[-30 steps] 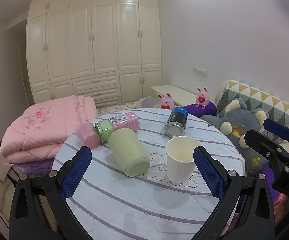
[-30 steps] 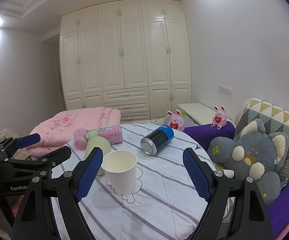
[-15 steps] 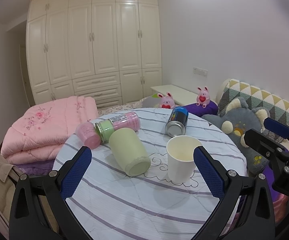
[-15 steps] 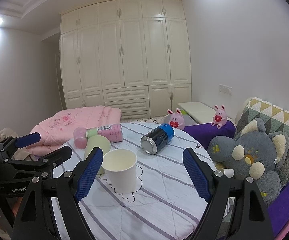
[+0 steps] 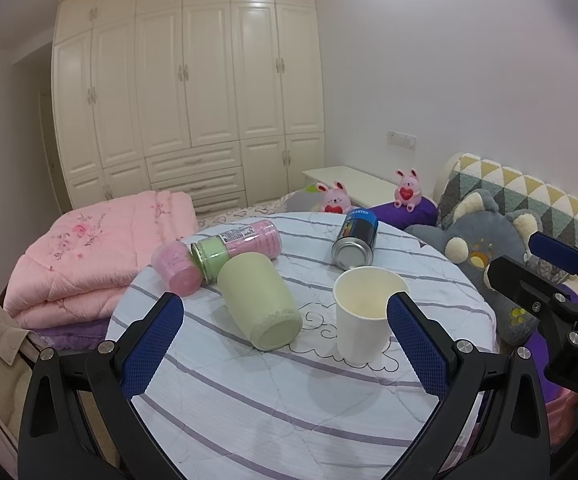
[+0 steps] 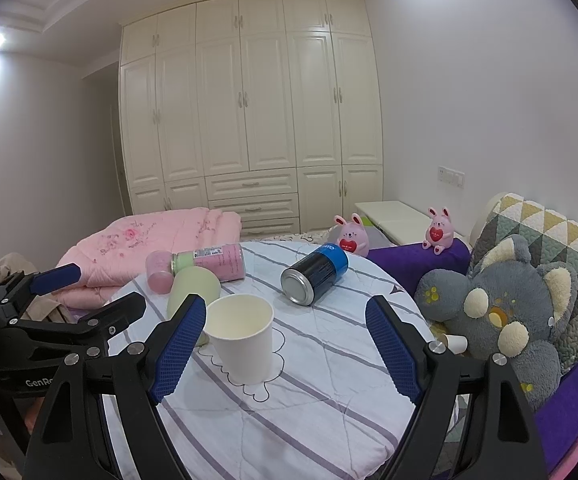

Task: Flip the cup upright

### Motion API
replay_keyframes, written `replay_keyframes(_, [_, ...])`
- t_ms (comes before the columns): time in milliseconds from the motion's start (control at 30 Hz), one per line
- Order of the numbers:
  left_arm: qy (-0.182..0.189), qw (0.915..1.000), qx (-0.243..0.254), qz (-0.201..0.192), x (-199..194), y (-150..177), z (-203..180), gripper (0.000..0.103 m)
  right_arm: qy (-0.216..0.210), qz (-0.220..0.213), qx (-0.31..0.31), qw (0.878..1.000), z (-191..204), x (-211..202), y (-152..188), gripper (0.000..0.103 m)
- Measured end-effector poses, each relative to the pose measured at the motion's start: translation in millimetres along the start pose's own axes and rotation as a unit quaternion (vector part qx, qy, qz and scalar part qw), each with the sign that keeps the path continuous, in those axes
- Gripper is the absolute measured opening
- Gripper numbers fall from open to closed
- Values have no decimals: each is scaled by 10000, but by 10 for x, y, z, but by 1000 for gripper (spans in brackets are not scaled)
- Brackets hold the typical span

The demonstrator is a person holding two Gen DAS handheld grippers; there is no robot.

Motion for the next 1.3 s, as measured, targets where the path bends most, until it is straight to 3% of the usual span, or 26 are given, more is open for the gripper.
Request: replay_keyframes(1300, [64, 10000, -55, 36, 59, 33, -32, 103, 56, 132, 0, 9999, -4, 66, 40, 84])
Point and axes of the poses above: each gripper's, at about its wrist camera, not at the fingertips, and x roughly the way its jaws point, z to its left, y to its underside, the point moved 7 cm from there along x, roughly the way its jaws point, and after that the axes turned 7 degrees about -z, right-handed, at the moved point
